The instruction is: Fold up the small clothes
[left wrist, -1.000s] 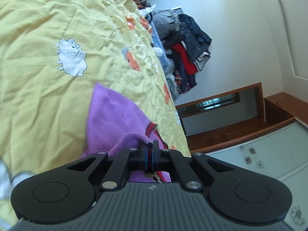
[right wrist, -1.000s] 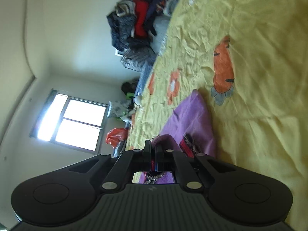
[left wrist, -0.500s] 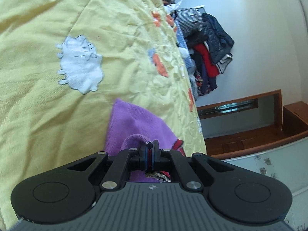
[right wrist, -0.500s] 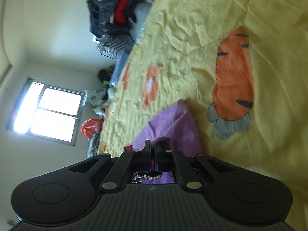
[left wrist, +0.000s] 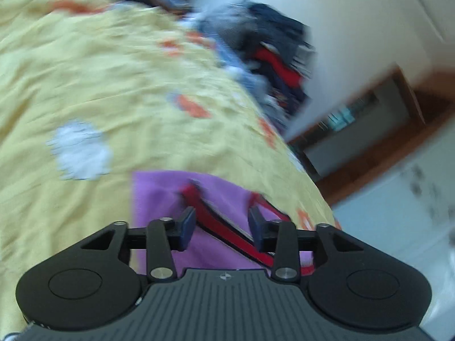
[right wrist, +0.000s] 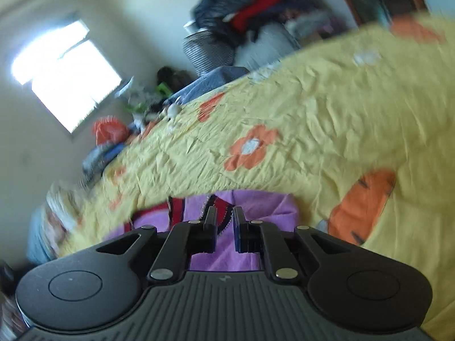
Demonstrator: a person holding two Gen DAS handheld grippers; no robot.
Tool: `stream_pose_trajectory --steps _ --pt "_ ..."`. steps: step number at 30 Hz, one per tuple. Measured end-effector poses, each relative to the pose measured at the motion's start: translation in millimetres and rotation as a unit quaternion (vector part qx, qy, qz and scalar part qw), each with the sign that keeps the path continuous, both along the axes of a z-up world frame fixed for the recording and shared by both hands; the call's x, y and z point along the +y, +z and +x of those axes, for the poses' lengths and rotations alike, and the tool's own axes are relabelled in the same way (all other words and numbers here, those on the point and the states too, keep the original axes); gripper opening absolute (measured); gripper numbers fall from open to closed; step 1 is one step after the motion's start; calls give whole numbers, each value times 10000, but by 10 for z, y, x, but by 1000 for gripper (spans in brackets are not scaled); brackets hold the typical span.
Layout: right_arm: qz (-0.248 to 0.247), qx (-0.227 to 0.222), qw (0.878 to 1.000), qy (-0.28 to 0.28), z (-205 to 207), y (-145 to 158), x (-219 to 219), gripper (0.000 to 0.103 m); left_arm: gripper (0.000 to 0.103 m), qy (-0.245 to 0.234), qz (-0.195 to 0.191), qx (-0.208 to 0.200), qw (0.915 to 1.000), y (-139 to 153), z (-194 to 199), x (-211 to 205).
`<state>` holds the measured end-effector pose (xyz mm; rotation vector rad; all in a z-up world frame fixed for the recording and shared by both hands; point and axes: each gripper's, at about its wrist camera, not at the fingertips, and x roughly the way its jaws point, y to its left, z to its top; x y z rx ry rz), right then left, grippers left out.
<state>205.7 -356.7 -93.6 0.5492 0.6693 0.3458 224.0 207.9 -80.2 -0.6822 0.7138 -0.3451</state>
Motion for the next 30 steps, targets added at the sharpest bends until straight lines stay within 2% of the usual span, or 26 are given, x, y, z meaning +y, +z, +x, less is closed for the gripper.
stream_pose_trajectory --steps 4,6,8,10,11,12,13,15,16,18,19,20,21,23,25,27,28,29,30 --pt "-201 210 9988 404 220 -88 321 11 48 -501 704 209 9960 -86 193 -472" --pt "-390 399 9975 431 369 -182 446 11 48 -452 1080 433 9922 -224 354 -608" --pt "-999 621 9924 356 523 -318 533 10 32 -169 1445 536 9879 -355 479 -630" --pt "-829 588 9947 141 574 -373 399 7 12 -9 1755 486 9833 -392 546 -592" --pt "-811 601 9949 16 575 -377 325 1 11 200 2069 456 9771 -391 546 -559" --pt "-1023 590 9928 -222 546 -360 287 0 11 348 2078 420 9766 -397 533 -489" --pt "-1248 537 9903 -282 507 -330 287 0 11 379 1972 456 9786 -393 523 -418" --pt "-1258 393 9912 -124 326 -205 305 6 9 545 2274 411 9714 -257 396 -402" --pt "-1289 222 9914 -26 169 -107 338 7 26 537 2370 258 9697 -157 284 -439" --pt "-1411 -95 9889 452 -194 45 457 12 43 269 2284 -112 9731 10 -14 -550" --pt "-1489 -195 9860 722 -379 96 559 15 45 100 2249 -251 9740 67 -195 -626" --pt "-1628 -288 9821 897 -572 117 652 28 46 -107 2278 -376 9729 102 -373 -724" --pt "-1824 -363 9771 1037 -751 117 750 48 46 -344 2362 -450 9701 104 -542 -856" --pt "-2268 -576 9641 1258 -1075 95 930 66 47 -726 2493 -589 9639 50 -852 -1074" --pt "-2654 -637 9517 1403 -1308 48 1054 64 48 -1051 2752 -572 9539 -81 -1091 -1247" --pt "-3052 -378 9414 1390 -1415 -59 1065 63 48 -1118 3051 -342 9451 -278 -1215 -1290" --pt "-3303 -137 9334 1398 -1440 -161 1044 62 44 -1101 3140 -169 9429 -388 -1238 -1246" --pt "-3267 -178 9343 1417 -1504 -201 964 61 45 -1015 3217 -329 9408 -435 -1312 -1184" --pt "-3067 -7 9401 1491 -1529 -198 864 62 45 -991 3405 -329 9344 -442 -1349 -1147"
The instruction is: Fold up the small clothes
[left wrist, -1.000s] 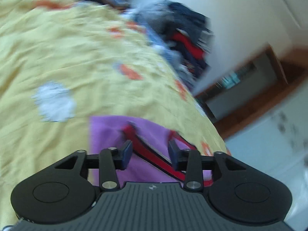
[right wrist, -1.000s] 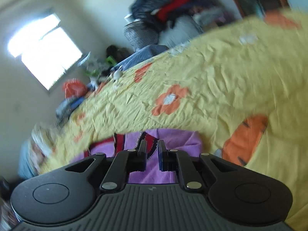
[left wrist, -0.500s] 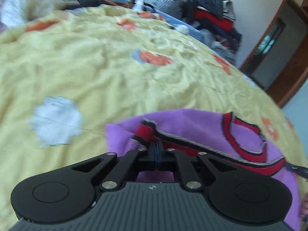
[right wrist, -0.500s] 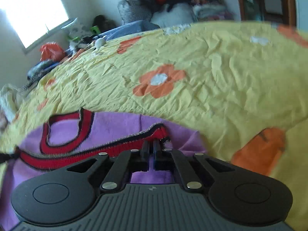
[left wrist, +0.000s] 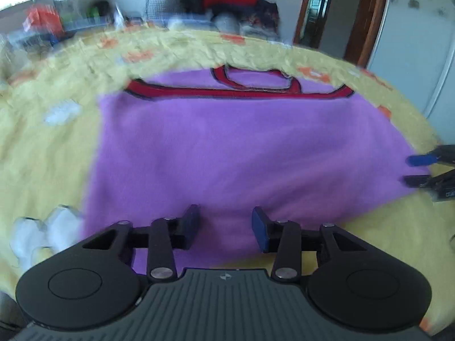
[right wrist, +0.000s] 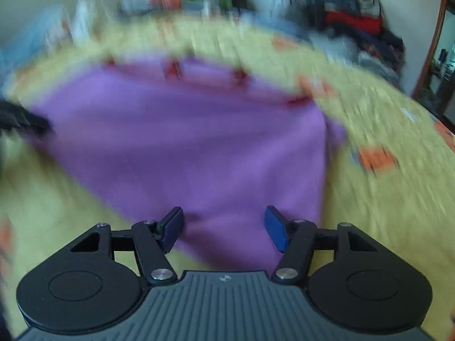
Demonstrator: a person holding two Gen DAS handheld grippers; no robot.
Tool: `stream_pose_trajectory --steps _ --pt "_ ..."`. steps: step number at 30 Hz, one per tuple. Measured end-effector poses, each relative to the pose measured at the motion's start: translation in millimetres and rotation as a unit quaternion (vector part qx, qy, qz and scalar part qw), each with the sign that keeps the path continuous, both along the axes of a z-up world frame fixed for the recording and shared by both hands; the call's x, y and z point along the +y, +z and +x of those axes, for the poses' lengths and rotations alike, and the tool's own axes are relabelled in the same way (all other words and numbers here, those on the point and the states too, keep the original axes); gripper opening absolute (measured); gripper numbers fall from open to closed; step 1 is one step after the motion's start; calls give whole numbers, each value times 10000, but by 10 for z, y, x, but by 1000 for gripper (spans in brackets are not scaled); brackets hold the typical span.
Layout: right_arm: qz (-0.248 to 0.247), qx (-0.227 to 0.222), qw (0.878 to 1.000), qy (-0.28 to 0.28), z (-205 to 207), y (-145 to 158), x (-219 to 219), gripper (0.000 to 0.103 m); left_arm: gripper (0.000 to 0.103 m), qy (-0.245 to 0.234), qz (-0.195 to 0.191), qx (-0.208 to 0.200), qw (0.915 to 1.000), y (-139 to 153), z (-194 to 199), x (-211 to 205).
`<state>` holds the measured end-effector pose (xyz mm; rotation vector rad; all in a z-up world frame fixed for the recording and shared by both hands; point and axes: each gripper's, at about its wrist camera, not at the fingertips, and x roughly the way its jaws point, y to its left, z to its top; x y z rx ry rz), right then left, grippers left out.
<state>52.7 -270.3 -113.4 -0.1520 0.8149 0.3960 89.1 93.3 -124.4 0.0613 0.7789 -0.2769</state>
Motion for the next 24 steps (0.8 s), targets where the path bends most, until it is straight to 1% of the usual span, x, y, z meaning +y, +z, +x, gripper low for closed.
stream_pose_trajectory --steps 1,2,3,4,5,6,7,8,9,10,11,12,13,14,15,16,17,18,19,20,21,22,23,24 --pt "75 174 9998 57 -8 38 -71 62 44 48 72 82 9999 26 -22 46" --pt "-31 190 9998 69 -6 90 -91 62 44 85 6 215 9997 78 -14 88" --pt "-95 42 9999 -52 14 160 -111 63 49 95 -117 279 9995 150 7 113" --pt "27 -93 9998 -173 79 241 -125 63 63 100 -176 215 9996 228 54 103" --pt "286 -179 9991 -239 183 311 -116 63 71 79 -152 73 9998 312 119 54" --pt "519 -312 9976 -322 309 384 -90 63 82 97 -95 -44 9999 381 220 -26" --pt "681 -472 9956 -433 441 435 -16 63 83 130 -97 -139 9998 435 356 -120" --pt "810 -529 9941 -490 609 472 78 63 84 149 -129 -255 9995 474 483 -218" --pt "948 -495 9931 -489 799 488 191 63 86 180 -77 -374 9991 496 597 -345" --pt "1046 -483 9920 -519 979 493 321 63 87 320 23 -446 9985 491 731 -460" --pt "1079 -420 9922 -460 1154 484 471 63 87 525 140 -426 9976 462 877 -554" --pt "1034 -349 9933 -373 1320 460 630 63 85 642 239 -360 9970 419 990 -655" --pt "890 -288 9948 -392 1530 437 755 63 84 655 178 -272 9973 383 1037 -716" --pt "774 -227 9961 -369 1640 397 895 63 85 613 56 -176 9979 340 1028 -759" --pt "680 -117 9973 -265 1723 330 1013 63 85 562 60 -124 9983 307 983 -794" --pt "496 89 9985 -222 1814 241 1127 63 85 517 152 -161 9984 270 893 -840" --pt "191 161 9993 -289 1849 117 1212 62 86 498 229 -164 9984 220 809 -871" --pt "-10 -30 9997 -255 1873 42 1273 65 87 490 262 -44 9984 151 755 -885" --pt "-35 -136 9993 -357 1898 14 1268 70 87 441 272 135 9986 59 727 -892" --pt "11 -119 9986 -510 1949 -10 1238 80 89 424 351 129 9984 -28 685 -894" --pt "-28 -185 9979 -628 2017 -44 1214 93 93 368 515 -124 9979 -81 599 -904" --pt "8 -191 9969 -761 2095 -93 1167 103 95 381 515 -214 9977 -109 536 -898" --pt "385 0 9959 -822 2169 -123 1072 103 96 411 448 -150 9980 -112 513 -879" --pt "407 31 9955 -856 2194 -107 1026 103 97 375 423 -63 9984 -101 507 -865"
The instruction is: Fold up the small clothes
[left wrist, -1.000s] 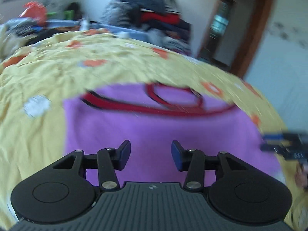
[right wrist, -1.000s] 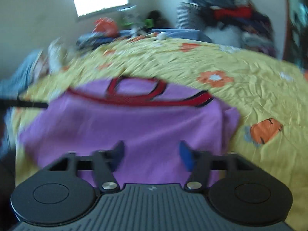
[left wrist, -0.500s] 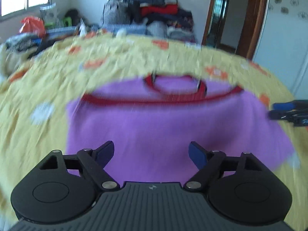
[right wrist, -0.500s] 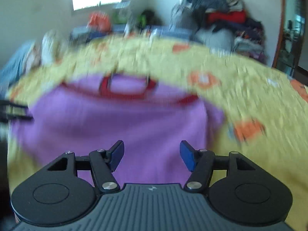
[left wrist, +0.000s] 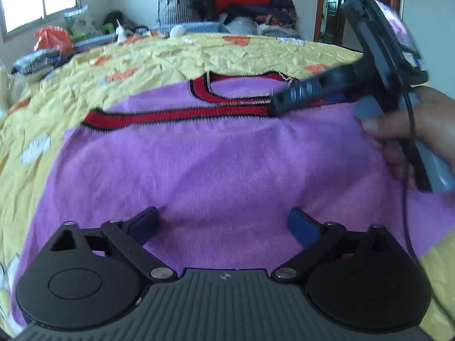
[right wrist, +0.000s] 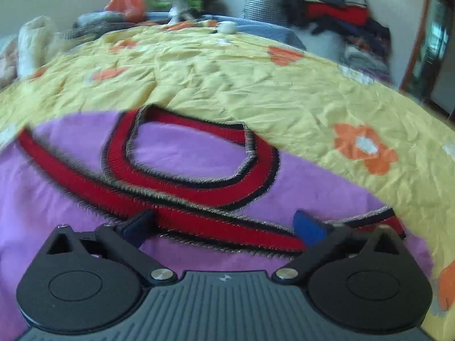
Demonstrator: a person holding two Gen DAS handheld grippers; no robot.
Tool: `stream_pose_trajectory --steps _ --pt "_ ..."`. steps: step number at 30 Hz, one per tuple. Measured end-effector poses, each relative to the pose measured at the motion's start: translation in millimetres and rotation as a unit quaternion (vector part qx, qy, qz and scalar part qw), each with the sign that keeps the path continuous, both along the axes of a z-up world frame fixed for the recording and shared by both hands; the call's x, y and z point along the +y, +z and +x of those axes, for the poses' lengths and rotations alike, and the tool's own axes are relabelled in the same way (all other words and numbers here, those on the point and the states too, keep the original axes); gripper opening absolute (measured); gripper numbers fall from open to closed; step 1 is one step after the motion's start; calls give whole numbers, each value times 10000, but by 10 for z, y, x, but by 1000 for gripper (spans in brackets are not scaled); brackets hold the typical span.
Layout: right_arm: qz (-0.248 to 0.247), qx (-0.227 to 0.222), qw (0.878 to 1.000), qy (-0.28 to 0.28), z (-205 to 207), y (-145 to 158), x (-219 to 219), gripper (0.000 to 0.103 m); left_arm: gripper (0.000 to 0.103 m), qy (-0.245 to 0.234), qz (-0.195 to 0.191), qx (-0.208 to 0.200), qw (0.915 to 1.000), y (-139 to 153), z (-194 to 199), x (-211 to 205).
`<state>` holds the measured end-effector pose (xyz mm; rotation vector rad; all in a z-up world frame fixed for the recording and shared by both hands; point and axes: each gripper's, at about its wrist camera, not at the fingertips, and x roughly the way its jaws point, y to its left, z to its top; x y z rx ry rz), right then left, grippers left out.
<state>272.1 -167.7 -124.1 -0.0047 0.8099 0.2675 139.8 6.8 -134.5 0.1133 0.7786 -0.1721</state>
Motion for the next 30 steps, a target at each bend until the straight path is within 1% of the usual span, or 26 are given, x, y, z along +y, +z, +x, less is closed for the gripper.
stream_pose_trajectory --steps 1,2,3,5,6,8,9,10,11,13,14,15,16,18,19,20,21,22,24,25,26,27,28,29,30 --pt "-108 24 9999 -40 -6 40 -23 103 97 -15 -45 88 9999 13 10 22" --pt "-118 -73 9999 -98 -52 110 -42 100 97 9 -136 187 9997 38 10 63" --pt "16 -175 9998 -85 -135 192 -87 93 95 16 -283 267 9992 77 10 109" --pt "232 -233 9995 -26 -347 329 -166 93 95 92 -593 238 9979 192 29 216" --pt "169 -266 9995 71 -466 360 -169 93 95 166 -688 152 9974 257 86 257" --pt "-63 -301 9995 91 -646 362 -150 93 95 290 -606 -78 9977 376 308 300" --pt "-88 -182 9997 112 -674 313 -146 93 95 339 -529 -114 9980 405 475 308" --pt "-74 -73 9999 103 -659 264 -146 93 95 382 -431 -84 9983 408 652 318" --pt "-119 3 9999 31 -632 205 -132 93 95 420 -342 30 9985 373 833 328" --pt "-451 63 9989 -79 -516 86 -67 95 90 679 42 191 9975 247 1164 354" --pt "-503 7 9987 -116 -464 53 -63 103 95 793 214 256 9963 153 1291 383" --pt "-358 50 9991 -218 -401 44 -104 103 103 842 213 162 9961 92 1362 446" --pt "-283 113 9990 -324 -334 51 -134 103 103 922 132 52 9956 63 1407 531" --pt "-148 264 9987 -406 -273 96 -175 103 103 1124 133 31 9936 68 1463 646" --pt "-109 306 9986 -412 -302 132 -197 103 103 1242 122 79 9921 95 1462 680" --pt "-109 229 9988 -427 -373 187 -218 103 101 1311 55 120 9913 149 1437 712" --pt "-93 37 9988 -485 -467 251 -234 103 93 1325 -105 79 9911 224 1353 751" --pt "-169 -51 9986 -492 -555 306 -233 103 93 1299 -258 23 9912 297 1233 769" --pt "-413 271 9983 -324 -722 330 -205 103 94 1033 -630 -85 9926 423 922 743" --pt "-223 372 9987 -251 -826 301 -217 103 98 917 -745 -157 9929 452 750 703" --pt "105 422 9990 -143 -925 253 -226 103 98 804 -728 -152 9940 440 614 633" --pt "321 426 9985 -103 -1007 200 -221 103 98 723 -648 -115 9952 394 514 559" --pt "235 358 9989 -172 -1081 146 -189 103 97 696 -573 -77 9959 330 425 504" --pt "-87 248 9995 -154 -1145 103 -129 103 97 652 -411 -5 9970 249 369 449" --pt "-452 109 9989 -69 -1198 59 -92 103 98 660 -167 56 9977 149 346 419"
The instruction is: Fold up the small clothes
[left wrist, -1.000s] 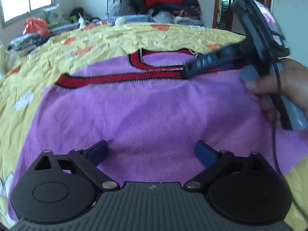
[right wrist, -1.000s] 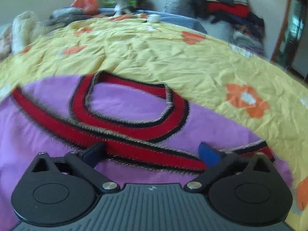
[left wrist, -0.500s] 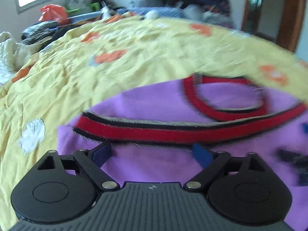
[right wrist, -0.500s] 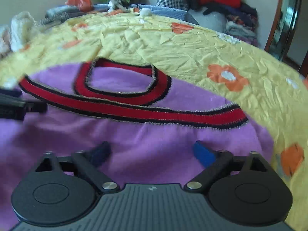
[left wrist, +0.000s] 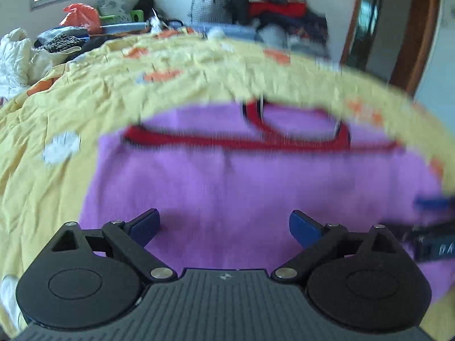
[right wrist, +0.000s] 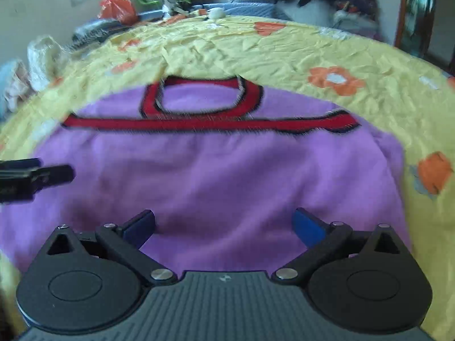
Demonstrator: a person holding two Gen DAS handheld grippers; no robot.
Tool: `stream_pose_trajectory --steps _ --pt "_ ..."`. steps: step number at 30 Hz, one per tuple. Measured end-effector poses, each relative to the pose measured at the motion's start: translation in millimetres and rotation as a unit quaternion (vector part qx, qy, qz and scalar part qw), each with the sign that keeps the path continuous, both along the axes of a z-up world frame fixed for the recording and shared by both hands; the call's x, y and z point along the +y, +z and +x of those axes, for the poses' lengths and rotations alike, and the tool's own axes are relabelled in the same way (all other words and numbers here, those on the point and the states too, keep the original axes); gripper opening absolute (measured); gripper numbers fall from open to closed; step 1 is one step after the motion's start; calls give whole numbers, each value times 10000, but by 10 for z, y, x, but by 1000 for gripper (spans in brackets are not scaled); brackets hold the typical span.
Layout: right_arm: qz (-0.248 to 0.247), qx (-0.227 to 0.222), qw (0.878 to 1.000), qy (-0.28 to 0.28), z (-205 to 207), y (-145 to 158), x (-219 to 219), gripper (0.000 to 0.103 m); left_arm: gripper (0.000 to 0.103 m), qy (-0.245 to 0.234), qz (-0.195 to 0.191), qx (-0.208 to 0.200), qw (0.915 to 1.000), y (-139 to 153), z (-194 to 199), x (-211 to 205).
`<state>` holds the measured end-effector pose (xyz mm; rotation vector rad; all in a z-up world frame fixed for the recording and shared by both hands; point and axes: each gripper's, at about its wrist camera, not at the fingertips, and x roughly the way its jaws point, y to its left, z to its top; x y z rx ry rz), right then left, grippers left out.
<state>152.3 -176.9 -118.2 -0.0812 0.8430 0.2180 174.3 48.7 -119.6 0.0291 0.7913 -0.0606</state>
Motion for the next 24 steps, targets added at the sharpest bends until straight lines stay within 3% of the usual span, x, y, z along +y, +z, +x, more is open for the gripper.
stream_pose_trajectory --steps 4,6,9,11,13,14,15,16,18,21,22,24 --pt "156 -173 9997 27 -33 -37 -349 103 103 55 133 -260 9996 -148 -61 252" --pt "245 -159 9993 -245 -148 90 -421 103 101 95 91 -160 9998 -83 -77 318" --pt "368 -343 9986 -152 -471 242 -370 103 100 205 -41 -222 9995 112 -281 353" --pt "249 -330 9991 -11 -667 195 -289 103 101 174 -133 -236 9995 133 -460 379" --pt "-275 -194 9994 -105 -778 2 -302 103 101 221 21 -41 9997 10 -591 410" --pt "-36 -239 9996 -142 -827 -63 -445 103 101 285 50 54 9996 -81 -643 466" --pt "231 -204 9993 -223 -865 -92 -619 103 103 281 61 -159 9995 -122 -748 534" --pt "143 -224 9993 -272 -908 -78 -722 103 103 286 169 -225 9992 -135 -820 577" --pt "304 -109 9989 -326 -889 16 -866 103 102 491 212 -138 9985 -70 -914 671" --pt "911 -435 9936 -513 -679 240 -936 103 103 636 -282 -218 9973 47 -893 800" --pt "950 -578 9925 -513 -547 282 -896 103 103 735 -213 -239 9968 67 -838 786" --pt "710 -378 9949 -615 -161 264 -757 103 103 878 -234 -295 9954 82 -713 765"
